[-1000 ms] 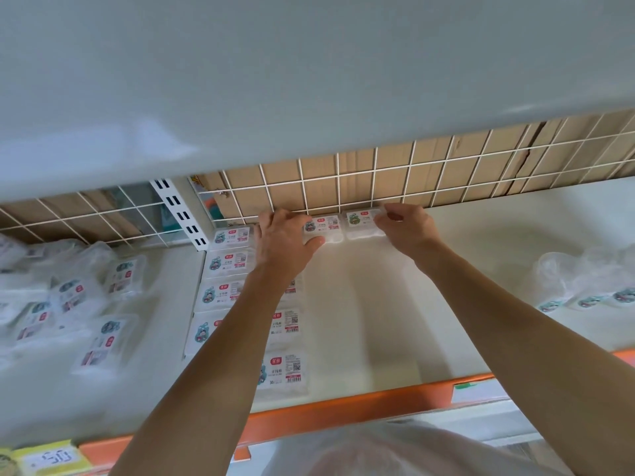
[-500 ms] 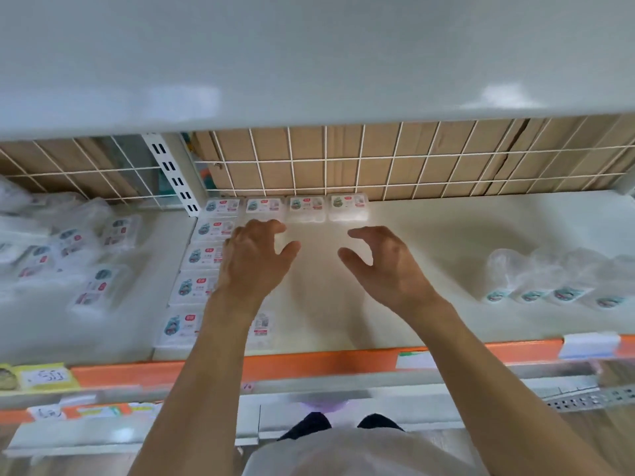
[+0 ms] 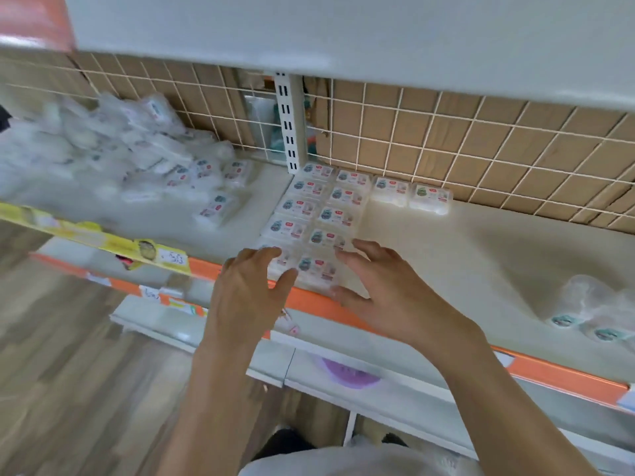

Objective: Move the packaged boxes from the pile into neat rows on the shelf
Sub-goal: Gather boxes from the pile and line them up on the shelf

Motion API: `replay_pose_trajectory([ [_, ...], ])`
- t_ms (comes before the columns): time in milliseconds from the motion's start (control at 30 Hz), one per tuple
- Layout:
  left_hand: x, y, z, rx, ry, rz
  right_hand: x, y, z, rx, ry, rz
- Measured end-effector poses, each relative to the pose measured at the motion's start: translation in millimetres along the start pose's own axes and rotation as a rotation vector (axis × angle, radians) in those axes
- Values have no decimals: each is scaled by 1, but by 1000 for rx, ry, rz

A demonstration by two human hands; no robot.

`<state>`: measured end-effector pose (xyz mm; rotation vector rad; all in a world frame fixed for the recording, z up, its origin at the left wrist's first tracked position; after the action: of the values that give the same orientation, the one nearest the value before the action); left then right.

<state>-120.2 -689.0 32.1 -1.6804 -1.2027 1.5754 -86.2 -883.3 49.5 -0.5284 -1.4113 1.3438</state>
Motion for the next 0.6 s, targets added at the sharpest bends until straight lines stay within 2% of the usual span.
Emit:
replay_pose_trajectory([
  [300,108,-59,10,-78,-131,-5,106,35,-50,44,-137,32],
  [600,224,-107,-25,9,-60,-1,230,94,-110,43,-106,-2],
])
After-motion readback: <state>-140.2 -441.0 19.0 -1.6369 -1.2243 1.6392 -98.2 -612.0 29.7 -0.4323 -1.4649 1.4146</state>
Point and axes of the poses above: each hand's wrist, its own z-axis away from the middle knuckle, its own y-axis out of the palm, x = y × z, the point moved 4 cm from there along -z, towards the middle knuckle, and after that the axes turned 6 degrees about y, right-handed, at the moved point
